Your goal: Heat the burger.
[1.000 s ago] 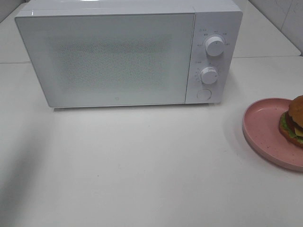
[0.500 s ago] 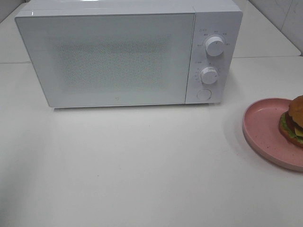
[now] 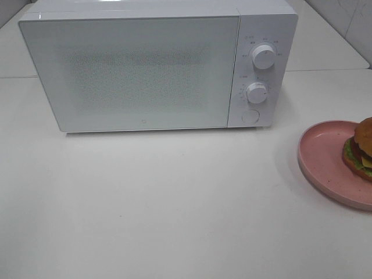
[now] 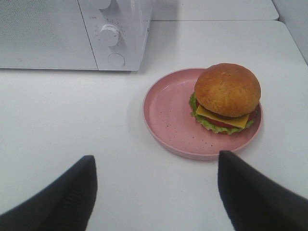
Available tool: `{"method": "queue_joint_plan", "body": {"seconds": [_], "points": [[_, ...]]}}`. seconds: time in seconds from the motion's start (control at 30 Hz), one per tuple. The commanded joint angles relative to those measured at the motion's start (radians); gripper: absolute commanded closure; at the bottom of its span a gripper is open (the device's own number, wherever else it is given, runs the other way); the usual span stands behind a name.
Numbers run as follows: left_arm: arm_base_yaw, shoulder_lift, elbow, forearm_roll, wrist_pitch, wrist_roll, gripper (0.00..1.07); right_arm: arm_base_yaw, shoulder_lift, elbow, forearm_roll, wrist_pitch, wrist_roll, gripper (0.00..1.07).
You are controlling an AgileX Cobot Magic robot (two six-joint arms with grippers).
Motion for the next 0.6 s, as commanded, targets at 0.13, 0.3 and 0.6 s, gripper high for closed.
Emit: {"method": "queue_joint_plan", "body": {"seconds": [0.13, 0.3, 0.6], "points": [[0.004, -0.140, 0.031, -0.004, -0.042, 0.016, 1.06, -0.002, -0.027, 0.003, 0.000, -0.011, -0.009, 0.41], [0.004, -0.234, 0.078, -0.007, -0.121, 0.022, 1.06, -0.002, -0.027, 0.003, 0.000, -0.011, -0.009, 0.41], [0.004, -0.202, 0.076, -0.008, -0.121, 0.022, 1.06, -0.002, -0.027, 0.003, -0.001, -0.011, -0.008, 0.41]]}}
